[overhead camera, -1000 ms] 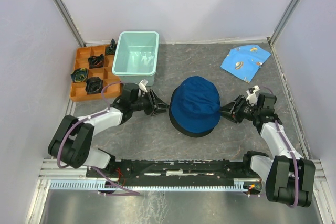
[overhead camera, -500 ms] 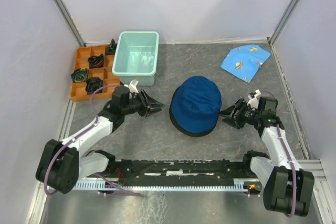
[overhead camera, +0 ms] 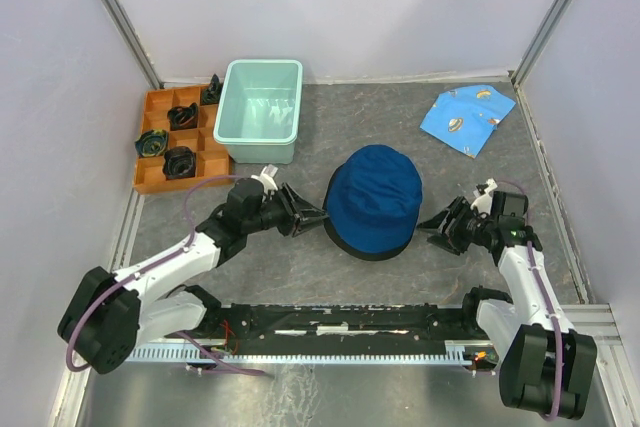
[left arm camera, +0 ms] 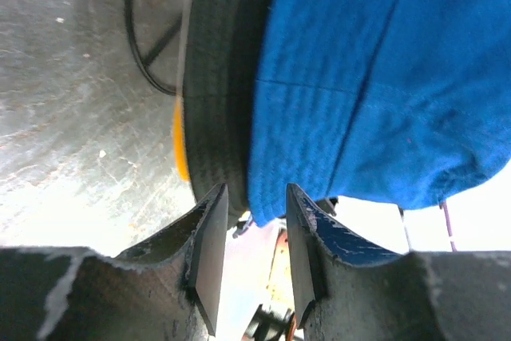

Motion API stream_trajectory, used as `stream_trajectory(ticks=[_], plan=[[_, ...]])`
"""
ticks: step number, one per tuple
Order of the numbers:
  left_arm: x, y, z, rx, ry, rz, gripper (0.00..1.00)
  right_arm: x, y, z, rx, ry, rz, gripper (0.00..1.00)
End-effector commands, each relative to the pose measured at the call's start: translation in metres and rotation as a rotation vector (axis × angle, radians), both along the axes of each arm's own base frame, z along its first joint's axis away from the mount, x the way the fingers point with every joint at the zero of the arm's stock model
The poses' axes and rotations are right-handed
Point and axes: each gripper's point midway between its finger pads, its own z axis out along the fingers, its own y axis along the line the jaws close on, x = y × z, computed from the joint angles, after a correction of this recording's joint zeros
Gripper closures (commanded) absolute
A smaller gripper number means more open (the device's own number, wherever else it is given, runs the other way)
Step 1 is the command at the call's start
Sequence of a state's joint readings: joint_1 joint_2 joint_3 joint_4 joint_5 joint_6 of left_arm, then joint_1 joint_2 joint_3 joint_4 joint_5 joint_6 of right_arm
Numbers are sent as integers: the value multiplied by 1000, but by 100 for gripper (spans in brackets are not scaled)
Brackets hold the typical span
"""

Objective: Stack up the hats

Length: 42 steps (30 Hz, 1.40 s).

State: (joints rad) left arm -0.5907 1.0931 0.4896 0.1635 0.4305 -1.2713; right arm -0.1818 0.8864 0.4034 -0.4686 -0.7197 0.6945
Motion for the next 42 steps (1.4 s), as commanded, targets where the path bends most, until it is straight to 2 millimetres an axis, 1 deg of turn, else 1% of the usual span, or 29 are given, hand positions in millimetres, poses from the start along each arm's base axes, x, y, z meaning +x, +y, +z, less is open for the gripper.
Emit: stream_trajectory(ticks=[1, 5, 8, 12, 17, 22, 29, 33, 37, 39, 42], plan=[[17, 4, 8, -51, -18, 115, 57, 10, -8, 14, -55, -68, 9, 39], [22, 4, 5, -55, -32, 133, 56, 9, -7, 16, -54, -73, 18, 37], [29, 4, 8, -64, -61, 155, 56, 9, -6, 18, -41, -76, 22, 36], [35, -2, 16, -99, -96, 158, 56, 10, -5, 18, -31, -76, 19, 34], [34, -11, 13, -108, -102, 135, 56, 11, -4, 17, -20, -78, 16, 33], [32, -16, 7, -110, -91, 130, 56, 13, -5, 18, -19, -80, 12, 33], [34, -18, 11, -125, -103, 146, 57, 13, -6, 16, -17, -76, 4, 33], [38, -15, 11, -120, -113, 175, 64, 14, -7, 15, -12, -74, -2, 33], [41, -13, 6, -101, -120, 197, 89, 15, -8, 14, -12, -73, -6, 33], [44, -11, 0, -81, -119, 202, 96, 16, -9, 15, -9, -75, -12, 33], [51, -11, -8, -59, -116, 190, 97, 18, -9, 17, -6, -78, -15, 33]])
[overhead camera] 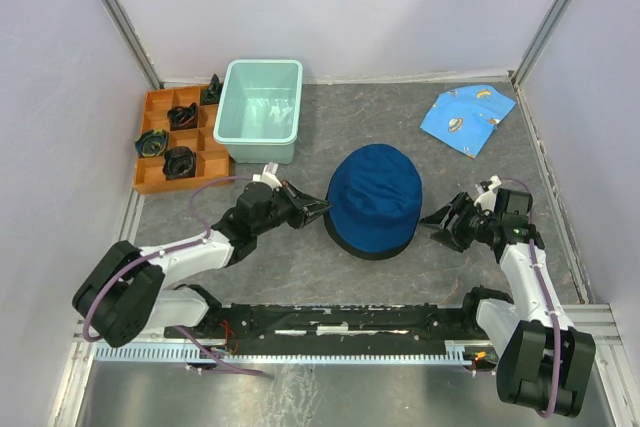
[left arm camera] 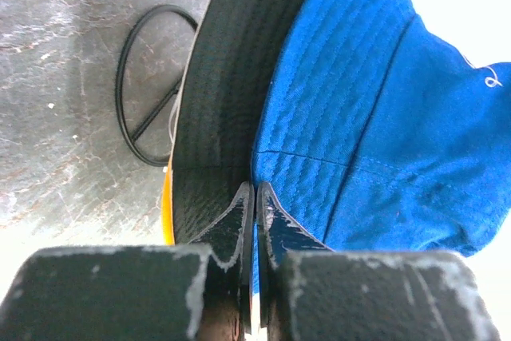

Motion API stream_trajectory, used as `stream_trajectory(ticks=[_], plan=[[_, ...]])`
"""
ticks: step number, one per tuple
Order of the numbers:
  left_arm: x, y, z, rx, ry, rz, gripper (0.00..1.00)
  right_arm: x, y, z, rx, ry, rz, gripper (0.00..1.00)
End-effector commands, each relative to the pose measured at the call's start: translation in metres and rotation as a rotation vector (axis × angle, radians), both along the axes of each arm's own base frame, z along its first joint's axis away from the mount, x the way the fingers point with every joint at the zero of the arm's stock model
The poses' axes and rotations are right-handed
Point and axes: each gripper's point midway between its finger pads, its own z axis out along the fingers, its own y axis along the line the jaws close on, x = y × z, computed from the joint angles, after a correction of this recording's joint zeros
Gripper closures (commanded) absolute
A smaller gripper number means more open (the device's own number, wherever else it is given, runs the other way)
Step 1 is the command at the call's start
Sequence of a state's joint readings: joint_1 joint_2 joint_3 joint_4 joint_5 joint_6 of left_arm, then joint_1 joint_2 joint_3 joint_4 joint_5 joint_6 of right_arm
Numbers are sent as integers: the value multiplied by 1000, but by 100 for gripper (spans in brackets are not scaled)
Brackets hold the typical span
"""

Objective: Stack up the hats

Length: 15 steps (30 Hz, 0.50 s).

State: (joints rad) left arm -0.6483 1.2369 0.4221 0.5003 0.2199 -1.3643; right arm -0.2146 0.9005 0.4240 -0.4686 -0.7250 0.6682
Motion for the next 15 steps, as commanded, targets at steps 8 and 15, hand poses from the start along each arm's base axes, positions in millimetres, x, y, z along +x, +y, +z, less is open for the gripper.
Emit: stream_trajectory(ticks=[8, 15], plan=[[47, -8, -14, 47, -27, -94, 97, 19, -10, 19, -22, -61, -34, 34], [75, -28, -18, 50, -28, -193, 97, 24, -24, 22, -85, -45, -73, 34]])
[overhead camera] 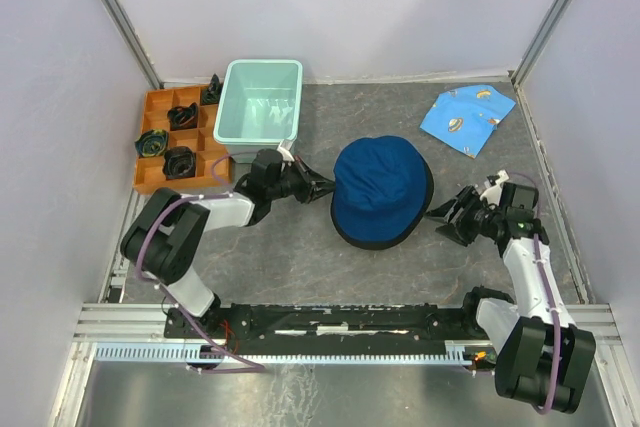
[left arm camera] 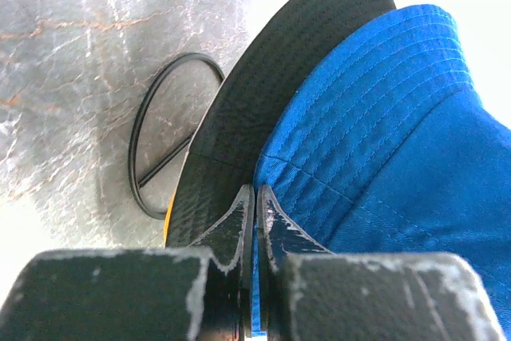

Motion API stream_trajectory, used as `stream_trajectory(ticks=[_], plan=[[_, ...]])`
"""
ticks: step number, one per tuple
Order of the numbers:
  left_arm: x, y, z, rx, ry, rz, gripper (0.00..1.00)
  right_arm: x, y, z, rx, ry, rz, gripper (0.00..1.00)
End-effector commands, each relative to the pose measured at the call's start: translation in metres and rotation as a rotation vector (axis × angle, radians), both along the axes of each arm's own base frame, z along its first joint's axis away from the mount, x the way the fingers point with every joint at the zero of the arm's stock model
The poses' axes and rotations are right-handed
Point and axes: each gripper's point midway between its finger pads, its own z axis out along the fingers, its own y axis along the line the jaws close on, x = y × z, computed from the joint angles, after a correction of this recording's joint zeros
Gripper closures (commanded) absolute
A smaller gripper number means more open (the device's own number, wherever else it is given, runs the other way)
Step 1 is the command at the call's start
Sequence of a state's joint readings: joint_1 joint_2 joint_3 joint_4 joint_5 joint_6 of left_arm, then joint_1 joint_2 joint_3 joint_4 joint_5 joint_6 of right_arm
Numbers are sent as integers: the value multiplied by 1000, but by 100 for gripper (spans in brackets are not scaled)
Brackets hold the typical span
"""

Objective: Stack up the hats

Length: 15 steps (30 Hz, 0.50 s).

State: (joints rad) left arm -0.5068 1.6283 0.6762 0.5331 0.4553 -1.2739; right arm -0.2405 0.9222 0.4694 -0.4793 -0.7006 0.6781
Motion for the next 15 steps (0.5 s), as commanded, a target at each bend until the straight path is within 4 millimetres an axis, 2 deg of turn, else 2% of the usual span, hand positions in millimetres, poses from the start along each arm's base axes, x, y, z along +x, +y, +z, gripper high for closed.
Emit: stream_trajectory(ticks=[1, 5, 7, 13, 15], plan=[[16, -12, 15, 12, -99, -95, 97, 12, -17, 14, -86, -34, -33, 35], [27, -14, 24, 21, -115, -118, 97, 18, -30, 20, -132, -24, -77, 35], [30, -11, 28, 32, -120, -118, 97, 26, -35, 29, -142, -34, -94, 35], [43, -3, 46, 92, -161, -140, 97, 57, -51, 59, -177, -95, -134, 34], [46, -3, 51, 93, -168, -147, 97, 73, -51, 70, -138, -142, -146, 34]])
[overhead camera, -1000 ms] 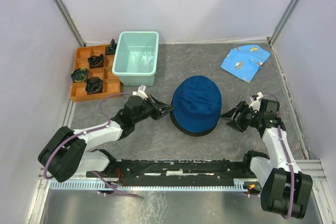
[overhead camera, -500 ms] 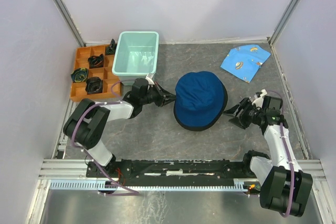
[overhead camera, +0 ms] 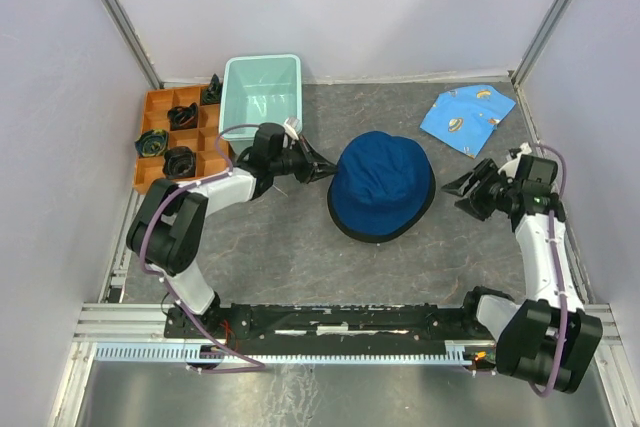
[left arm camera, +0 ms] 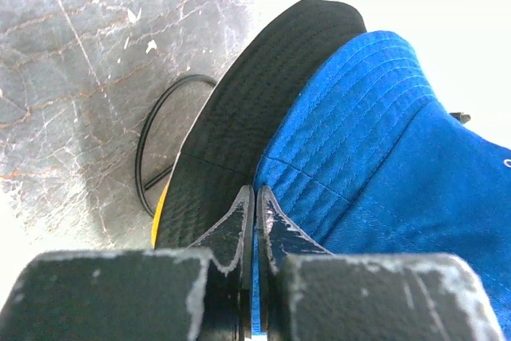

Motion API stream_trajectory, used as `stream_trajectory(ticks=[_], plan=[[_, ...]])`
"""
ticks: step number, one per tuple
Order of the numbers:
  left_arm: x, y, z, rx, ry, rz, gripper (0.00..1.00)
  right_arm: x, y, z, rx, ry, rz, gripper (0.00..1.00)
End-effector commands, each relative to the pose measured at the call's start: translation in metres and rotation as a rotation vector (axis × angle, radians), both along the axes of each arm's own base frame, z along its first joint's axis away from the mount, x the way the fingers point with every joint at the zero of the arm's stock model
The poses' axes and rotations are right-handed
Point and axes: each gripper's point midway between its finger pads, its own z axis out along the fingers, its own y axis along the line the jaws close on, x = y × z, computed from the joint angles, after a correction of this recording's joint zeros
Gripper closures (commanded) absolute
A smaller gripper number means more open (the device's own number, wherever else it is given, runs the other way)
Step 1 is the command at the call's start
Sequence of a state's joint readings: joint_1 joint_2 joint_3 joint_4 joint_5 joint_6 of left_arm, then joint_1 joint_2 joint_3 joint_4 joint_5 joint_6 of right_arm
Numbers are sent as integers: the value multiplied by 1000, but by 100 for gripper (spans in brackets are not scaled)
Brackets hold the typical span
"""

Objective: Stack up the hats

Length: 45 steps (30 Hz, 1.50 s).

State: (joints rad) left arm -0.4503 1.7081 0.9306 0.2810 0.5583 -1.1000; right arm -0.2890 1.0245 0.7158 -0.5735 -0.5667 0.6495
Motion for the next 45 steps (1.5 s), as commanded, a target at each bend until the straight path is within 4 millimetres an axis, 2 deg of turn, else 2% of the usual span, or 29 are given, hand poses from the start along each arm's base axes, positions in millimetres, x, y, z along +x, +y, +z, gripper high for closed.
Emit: stream_trajectory(ticks=[1, 5, 12, 17, 26, 30, 39, 45], plan=[[12, 0, 34, 9, -116, -52, 97, 38, -8, 35, 23, -141, -30, 34], [13, -2, 37, 5, -114, -63, 97, 70, 0, 69, 170, -288, -24, 34], [12, 0, 44, -1, -122, -63, 97, 98, 14, 95, 400, -450, 57, 34], [12, 0, 45, -7, -122, -63, 97, 101, 18, 88, 444, -450, 94, 35], [14, -2, 48, -24, -119, -55, 97, 78, 43, 68, 467, -422, 177, 36], [16, -4, 51, -35, -118, -54, 97, 73, 47, 54, 466, -397, 182, 36], [19, -5, 51, -40, -112, -49, 97, 66, 58, 57, 491, -400, 207, 37], [23, -8, 51, -49, -105, -49, 97, 57, 66, 46, 490, -368, 216, 43]])
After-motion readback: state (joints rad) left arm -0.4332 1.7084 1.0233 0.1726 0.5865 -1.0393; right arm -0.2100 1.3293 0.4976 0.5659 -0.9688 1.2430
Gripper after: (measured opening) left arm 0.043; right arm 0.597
